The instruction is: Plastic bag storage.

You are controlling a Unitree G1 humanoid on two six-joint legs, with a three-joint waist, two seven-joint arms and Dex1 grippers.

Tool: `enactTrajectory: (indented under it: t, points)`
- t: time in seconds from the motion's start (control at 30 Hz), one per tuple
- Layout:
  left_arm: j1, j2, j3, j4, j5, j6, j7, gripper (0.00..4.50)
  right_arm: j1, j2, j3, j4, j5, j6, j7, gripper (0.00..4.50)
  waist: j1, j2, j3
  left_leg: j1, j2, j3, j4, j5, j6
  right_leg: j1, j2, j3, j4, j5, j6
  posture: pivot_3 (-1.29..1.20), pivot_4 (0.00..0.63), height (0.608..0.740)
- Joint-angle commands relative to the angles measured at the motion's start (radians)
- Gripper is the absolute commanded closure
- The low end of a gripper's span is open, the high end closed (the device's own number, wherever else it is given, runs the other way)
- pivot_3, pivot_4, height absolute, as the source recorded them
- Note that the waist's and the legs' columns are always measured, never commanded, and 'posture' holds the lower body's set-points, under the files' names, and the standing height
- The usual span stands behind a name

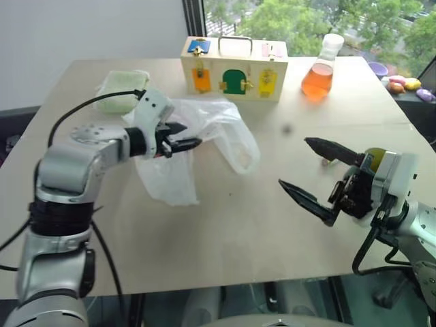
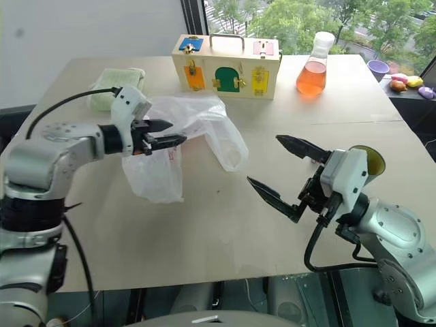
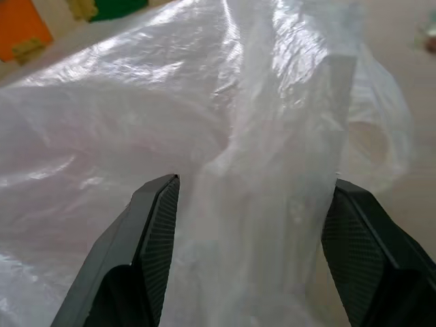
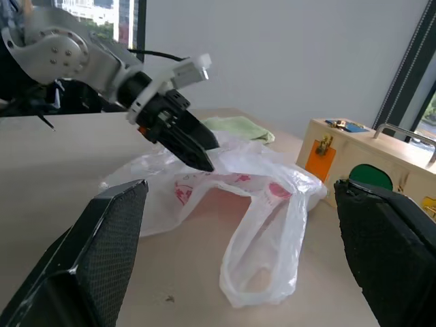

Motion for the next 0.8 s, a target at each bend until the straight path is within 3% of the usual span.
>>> enactTrajectory:
  t: [0.03, 0.27, 0.53, 0.8]
  points:
    - [-0.058, -0.008, 0.008, 0.017, -0.025, 0.013, -0.014, 1.41, 0.011, 0.006, 0.013, -0.039, -0.019, -0.040, -0.007, 0.00, 0.007, -0.001, 0.000, -0.001, 0.000, -0.001, 0.000, 0.000, 0.000, 0.000, 0.000, -0.001, 0.000, 0.000, 0.001, 0.00, 0.150, 0.740]
    - [-0.096, -0.007, -0.069, 0.133, 0.100, -0.101, 0.032, 1.41, 0.065, 0.013, 0.031, -0.049, -0.059, -0.069, -0.022, 0.00, 0.001, -0.001, 0.000, 0.000, 0.000, 0.000, 0.001, 0.000, 0.000, 0.001, 0.000, 0.000, 0.000, -0.001, 0.002, 0.00, 0.150, 0.740]
    - [-0.020, -0.097, -0.137, 0.078, 0.305, -0.338, 0.215, 1.41, 0.081, 0.009, 0.023, -0.050, -0.070, -0.081, -0.031, 0.00, 0.004, -0.001, 0.000, -0.001, 0.000, 0.000, 0.001, 0.000, 0.000, 0.000, 0.000, 0.000, 0.000, 0.000, 0.000, 0.00, 0.150, 0.740]
    - [0.059, -0.175, -0.235, 0.046, 0.467, -0.404, 0.319, 1.41, 0.073, 0.005, 0.031, -0.043, -0.081, -0.077, -0.032, 0.00, 0.005, -0.001, 0.000, -0.001, 0.000, 0.000, 0.001, 0.000, 0.000, 0.001, 0.000, 0.000, 0.000, 0.000, 0.000, 0.00, 0.150, 0.740]
